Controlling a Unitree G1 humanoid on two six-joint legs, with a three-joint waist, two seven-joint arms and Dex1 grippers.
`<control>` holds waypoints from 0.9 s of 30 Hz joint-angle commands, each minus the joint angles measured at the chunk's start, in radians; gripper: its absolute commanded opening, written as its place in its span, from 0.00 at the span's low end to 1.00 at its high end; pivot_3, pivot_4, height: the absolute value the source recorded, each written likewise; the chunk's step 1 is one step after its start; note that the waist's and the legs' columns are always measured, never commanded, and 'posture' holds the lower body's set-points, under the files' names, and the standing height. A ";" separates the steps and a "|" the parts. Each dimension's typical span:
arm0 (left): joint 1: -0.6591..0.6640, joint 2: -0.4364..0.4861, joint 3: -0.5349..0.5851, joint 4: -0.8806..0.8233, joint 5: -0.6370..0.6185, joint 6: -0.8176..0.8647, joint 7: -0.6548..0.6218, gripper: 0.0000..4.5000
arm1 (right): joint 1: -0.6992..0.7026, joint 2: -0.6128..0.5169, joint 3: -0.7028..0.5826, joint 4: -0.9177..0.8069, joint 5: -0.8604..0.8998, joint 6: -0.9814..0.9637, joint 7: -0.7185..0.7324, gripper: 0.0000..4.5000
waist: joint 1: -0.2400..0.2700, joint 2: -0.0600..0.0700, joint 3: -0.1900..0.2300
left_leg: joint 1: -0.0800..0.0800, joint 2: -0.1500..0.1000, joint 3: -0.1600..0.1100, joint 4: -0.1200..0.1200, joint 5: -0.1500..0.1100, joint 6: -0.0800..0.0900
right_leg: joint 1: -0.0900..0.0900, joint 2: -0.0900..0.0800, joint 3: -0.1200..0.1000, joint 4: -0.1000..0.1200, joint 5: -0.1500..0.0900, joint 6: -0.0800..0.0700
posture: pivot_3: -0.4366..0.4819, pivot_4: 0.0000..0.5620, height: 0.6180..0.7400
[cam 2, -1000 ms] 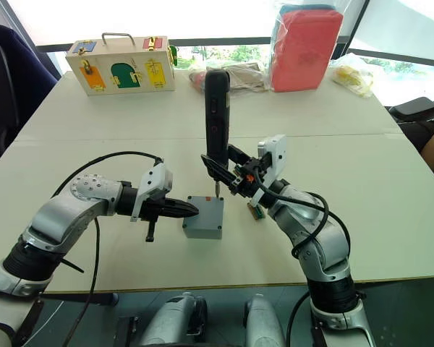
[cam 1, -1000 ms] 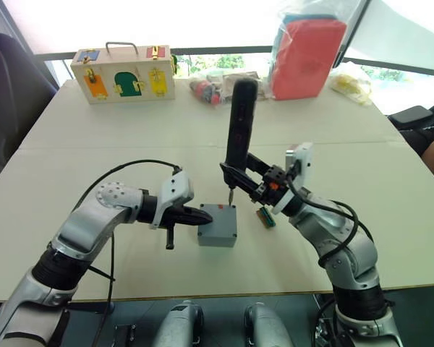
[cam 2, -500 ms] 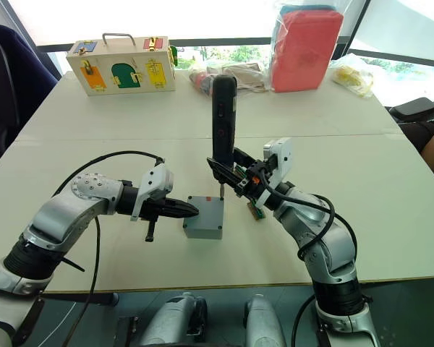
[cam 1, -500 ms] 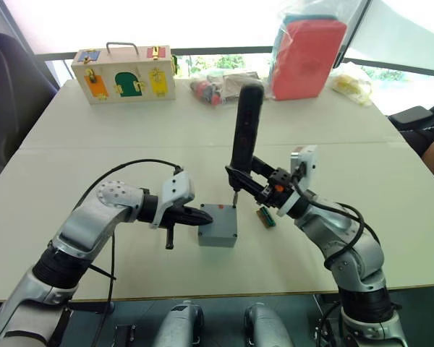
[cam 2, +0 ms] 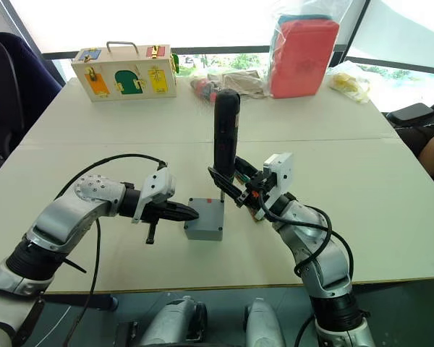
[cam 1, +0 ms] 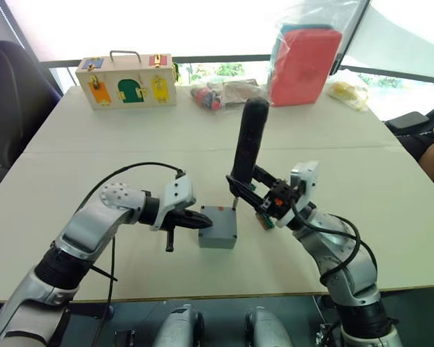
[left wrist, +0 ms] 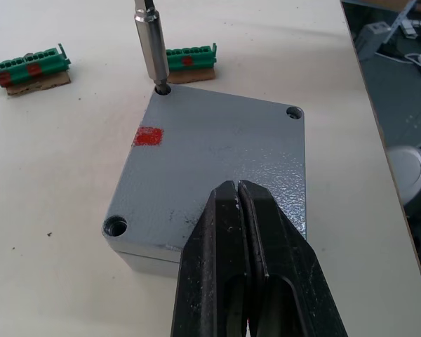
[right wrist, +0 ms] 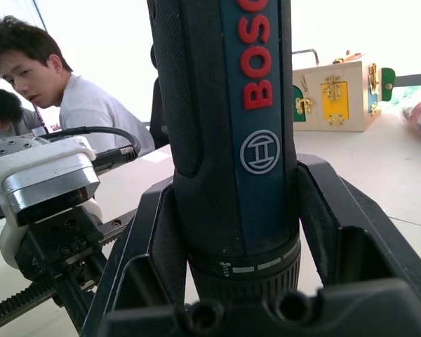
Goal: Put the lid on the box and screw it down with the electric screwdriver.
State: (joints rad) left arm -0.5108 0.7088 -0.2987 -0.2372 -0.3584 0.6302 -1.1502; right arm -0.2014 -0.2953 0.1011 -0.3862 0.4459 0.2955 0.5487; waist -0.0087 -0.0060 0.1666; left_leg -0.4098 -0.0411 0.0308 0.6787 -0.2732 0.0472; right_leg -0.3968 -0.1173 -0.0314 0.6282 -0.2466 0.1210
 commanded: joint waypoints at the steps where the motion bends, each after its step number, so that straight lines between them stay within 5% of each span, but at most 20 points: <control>1: 0.013 0.015 -0.017 -0.011 0.015 0.021 -0.002 0.00 | 0.038 -0.017 0.022 0.074 -0.045 0.035 -0.004 0.41 | 0.001 0.000 -0.003 | 0.000 0.000 0.000 0.000 0.000 0.000 | 0.000 0.000 0.000 0.000 0.000 0.000 | 0.48 0.27 1.00; 27: 0.026 0.009 -0.020 -0.011 0.023 0.011 -0.004 0.00 | 0.048 -0.023 0.027 0.074 -0.049 0.023 0.000 0.41 | 0.001 0.001 -0.013 | 0.001 0.000 -0.002 -0.002 -0.005 -0.002 | 0.001 -0.004 0.001 -0.002 -0.003 -0.006 | 0.48 0.27 1.00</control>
State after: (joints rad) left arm -0.4889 0.7088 -0.2992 -0.2537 -0.3569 0.6391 -1.1531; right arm -0.1919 -0.2974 0.1127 -0.3768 0.4306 0.2786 0.5475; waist -0.0077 -0.0048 0.1537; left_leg -0.4086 -0.0409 0.0288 0.6769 -0.2777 0.0454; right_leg -0.3961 -0.1214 -0.0302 0.6259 -0.2499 0.1150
